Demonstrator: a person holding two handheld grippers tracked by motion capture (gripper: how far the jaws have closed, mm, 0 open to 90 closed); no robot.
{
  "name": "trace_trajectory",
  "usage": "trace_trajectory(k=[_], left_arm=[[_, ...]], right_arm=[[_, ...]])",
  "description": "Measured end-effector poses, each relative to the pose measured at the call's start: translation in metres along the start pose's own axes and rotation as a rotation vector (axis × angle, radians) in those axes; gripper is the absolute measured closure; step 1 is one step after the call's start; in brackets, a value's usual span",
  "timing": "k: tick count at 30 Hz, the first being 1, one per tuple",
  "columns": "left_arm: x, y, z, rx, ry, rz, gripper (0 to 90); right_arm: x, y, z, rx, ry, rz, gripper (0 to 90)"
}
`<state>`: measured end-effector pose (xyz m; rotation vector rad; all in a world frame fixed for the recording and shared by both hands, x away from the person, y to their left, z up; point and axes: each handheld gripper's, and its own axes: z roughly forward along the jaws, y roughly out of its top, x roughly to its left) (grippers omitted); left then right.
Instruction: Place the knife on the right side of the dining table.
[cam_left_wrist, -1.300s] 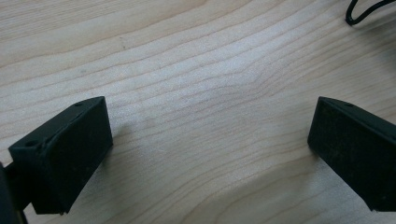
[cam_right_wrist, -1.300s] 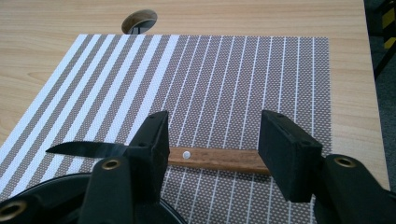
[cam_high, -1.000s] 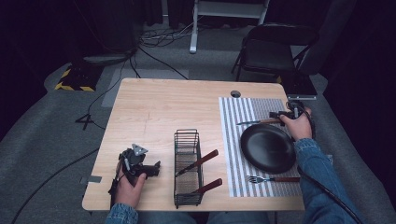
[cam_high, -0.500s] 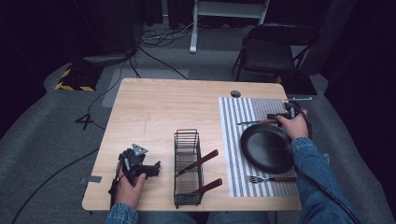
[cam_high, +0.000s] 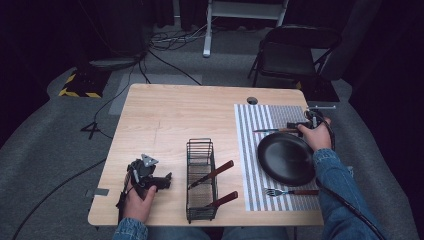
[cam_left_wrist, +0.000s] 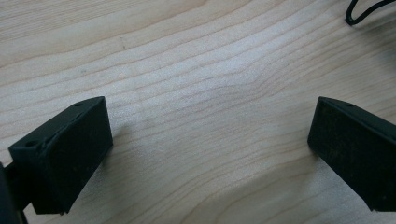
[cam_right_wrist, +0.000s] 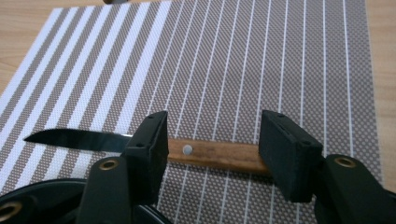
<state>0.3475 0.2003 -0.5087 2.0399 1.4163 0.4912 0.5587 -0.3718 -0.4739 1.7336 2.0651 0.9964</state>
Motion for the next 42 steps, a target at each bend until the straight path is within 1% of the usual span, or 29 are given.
trace_trajectory(k=[4, 11, 15, 18, 22, 26, 29, 31, 33, 37, 42], left_arm=[[0.0, 0.0, 0.0, 0.0, 0.0, 0.001, 0.1], [0.0, 0.0, 0.0, 0.0, 0.0, 0.0, 0.1], [0.0, 0.0, 0.0, 0.0, 0.0, 0.0, 0.1], [0.0, 0.0, 0.0, 0.0, 0.0, 0.0, 0.1], [0.0, 0.0, 0.0, 0.0, 0.0, 0.001, 0.1], [0.0, 0.0, 0.0, 0.0, 0.0, 0.0, 0.1], [0.0, 0.0, 0.0, 0.0, 0.0, 0.001, 0.1], [0.0, 0.0, 0.0, 0.0, 0.0, 0.0, 0.1], [0.0, 0.0, 0.0, 0.0, 0.0, 0.0, 0.1], [0.0, 0.0, 0.0, 0.0, 0.0, 0.001, 0.1], [0.0, 0.0, 0.0, 0.0, 0.0, 0.001, 0.1]], right_arm=[[0.001, 0.001, 0.004, 0.007, -0.003, -0.006, 42.1], [0.002, -0.001, 0.006, 0.02, -0.003, 0.006, 42.1], [0.003, 0.001, 0.003, 0.001, -0.006, -0.005, 42.1], [0.006, 0.004, -0.003, -0.022, 0.0, -0.027, 42.1], [0.014, 0.008, -0.014, -0.048, 0.017, -0.062, 42.0], [0.024, 0.009, -0.028, -0.076, 0.039, -0.093, 41.8], [0.033, 0.009, -0.039, -0.1, 0.05, -0.114, 42.4], [0.042, 0.01, -0.05, -0.122, 0.049, -0.142, 43.2], [0.048, 0.011, -0.059, -0.138, 0.056, -0.156, 43.1], [0.065, 0.013, -0.079, -0.17, 0.091, -0.187, 42.8], [0.085, 0.01, -0.1, -0.192, 0.146, -0.224, 42.2]])
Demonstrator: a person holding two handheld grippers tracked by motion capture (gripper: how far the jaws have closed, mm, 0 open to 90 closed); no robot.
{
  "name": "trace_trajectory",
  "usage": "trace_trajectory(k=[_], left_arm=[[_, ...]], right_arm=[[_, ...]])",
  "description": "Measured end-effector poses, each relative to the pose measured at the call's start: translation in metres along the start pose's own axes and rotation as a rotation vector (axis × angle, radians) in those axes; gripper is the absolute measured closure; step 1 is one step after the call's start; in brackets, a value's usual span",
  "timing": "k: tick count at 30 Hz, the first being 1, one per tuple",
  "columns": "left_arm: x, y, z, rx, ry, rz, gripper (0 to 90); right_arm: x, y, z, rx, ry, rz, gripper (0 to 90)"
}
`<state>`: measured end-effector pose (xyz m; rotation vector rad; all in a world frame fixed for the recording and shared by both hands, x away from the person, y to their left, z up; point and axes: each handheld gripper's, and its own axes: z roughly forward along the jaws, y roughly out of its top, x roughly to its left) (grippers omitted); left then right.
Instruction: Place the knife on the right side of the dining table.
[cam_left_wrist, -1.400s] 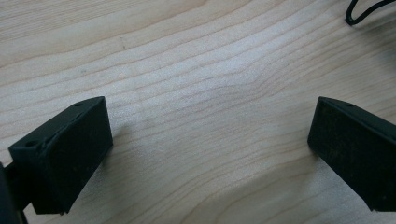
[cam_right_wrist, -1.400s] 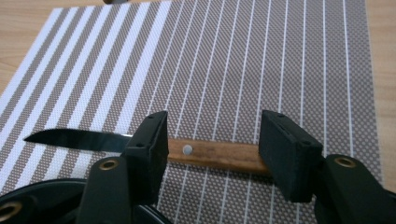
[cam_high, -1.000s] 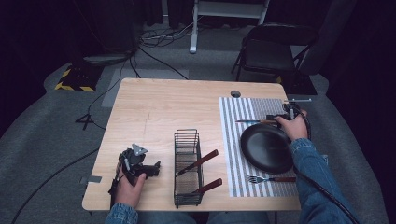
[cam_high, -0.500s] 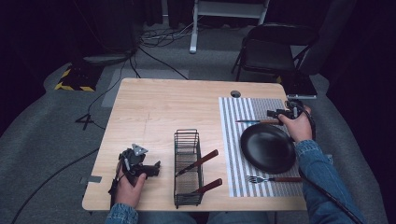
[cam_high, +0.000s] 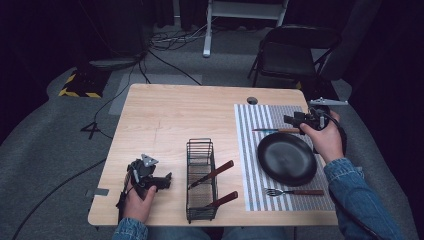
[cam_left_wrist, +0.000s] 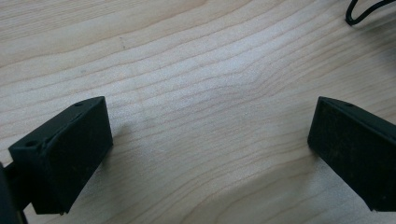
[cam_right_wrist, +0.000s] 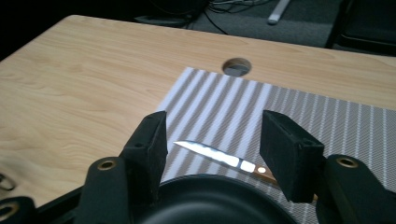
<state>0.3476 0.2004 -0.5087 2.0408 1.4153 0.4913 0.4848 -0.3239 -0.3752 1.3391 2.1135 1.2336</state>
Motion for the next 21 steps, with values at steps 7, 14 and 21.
trace_trajectory(k=[7, 14, 21], left_arm=[[0.0, 0.0, 0.0, 0.0, 0.0, -0.001, 0.1], [0.0, 0.0, 0.0, 0.0, 0.0, 0.0, 0.1], [0.0, 0.0, 0.0, 0.0, 0.0, -0.001, 0.1]], right_arm=[[0.036, -0.001, -0.017, 0.002, 0.083, -0.062, 41.6], [0.07, -0.008, -0.027, 0.033, 0.201, -0.073, 40.9], [0.101, -0.032, -0.026, 0.064, 0.274, -0.164, 39.2]])
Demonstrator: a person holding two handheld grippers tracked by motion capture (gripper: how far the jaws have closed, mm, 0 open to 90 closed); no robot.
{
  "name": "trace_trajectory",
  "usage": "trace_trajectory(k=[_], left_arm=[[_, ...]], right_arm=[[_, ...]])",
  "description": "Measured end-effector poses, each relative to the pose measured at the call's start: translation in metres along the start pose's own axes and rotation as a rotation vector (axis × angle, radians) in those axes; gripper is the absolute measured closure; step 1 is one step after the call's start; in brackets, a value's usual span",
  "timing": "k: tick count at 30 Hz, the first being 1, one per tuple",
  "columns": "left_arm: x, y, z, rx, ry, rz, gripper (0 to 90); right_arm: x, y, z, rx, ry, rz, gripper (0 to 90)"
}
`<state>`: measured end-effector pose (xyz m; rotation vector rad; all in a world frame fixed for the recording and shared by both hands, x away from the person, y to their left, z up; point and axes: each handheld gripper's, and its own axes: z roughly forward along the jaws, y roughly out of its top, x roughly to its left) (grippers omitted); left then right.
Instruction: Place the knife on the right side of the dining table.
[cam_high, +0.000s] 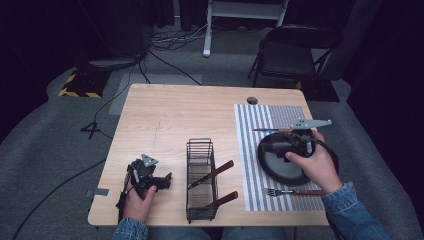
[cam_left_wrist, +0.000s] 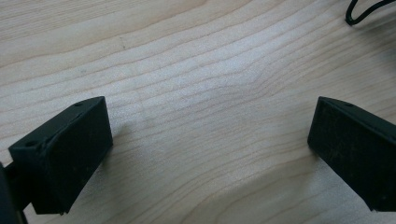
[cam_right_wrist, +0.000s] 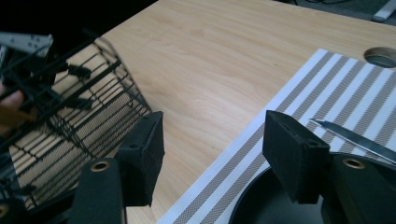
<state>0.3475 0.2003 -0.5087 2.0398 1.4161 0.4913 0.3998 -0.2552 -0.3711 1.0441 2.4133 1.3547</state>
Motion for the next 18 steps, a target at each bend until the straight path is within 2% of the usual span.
trace_trajectory(k=[4, 8, 10, 13, 14, 16, 18], left_arm=[[0.0, 0.0, 0.0, 0.0, 0.0, 0.001, 0.1], [0.0, 0.0, 0.0, 0.0, 0.0, 0.001, 0.1], [0.0, 0.0, 0.0, 0.0, 0.0, 0.001, 0.1], [0.0, 0.0, 0.0, 0.0, 0.0, 0.0, 0.1], [0.0, 0.0, 0.0, 0.0, 0.0, 0.0, 0.1], [0.0, 0.0, 0.0, 0.0, 0.0, 0.0, 0.1], [0.0, 0.0, 0.0, 0.0, 0.0, 0.0, 0.1]], right_arm=[[0.018, -0.02, 0.011, -0.008, 0.004, -0.05, 38.5], [0.031, -0.044, 0.03, 0.011, -0.005, -0.096, 38.1], [0.036, -0.058, 0.042, 0.022, -0.011, -0.103, 38.3], [0.04, -0.077, 0.059, 0.036, -0.012, -0.084, 38.2], [0.043, -0.083, 0.064, 0.045, -0.021, -0.089, 38.3], [0.049, -0.093, 0.073, 0.062, -0.042, -0.135, 38.5], [0.055, -0.1, 0.081, 0.069, -0.031, -0.142, 37.9]])
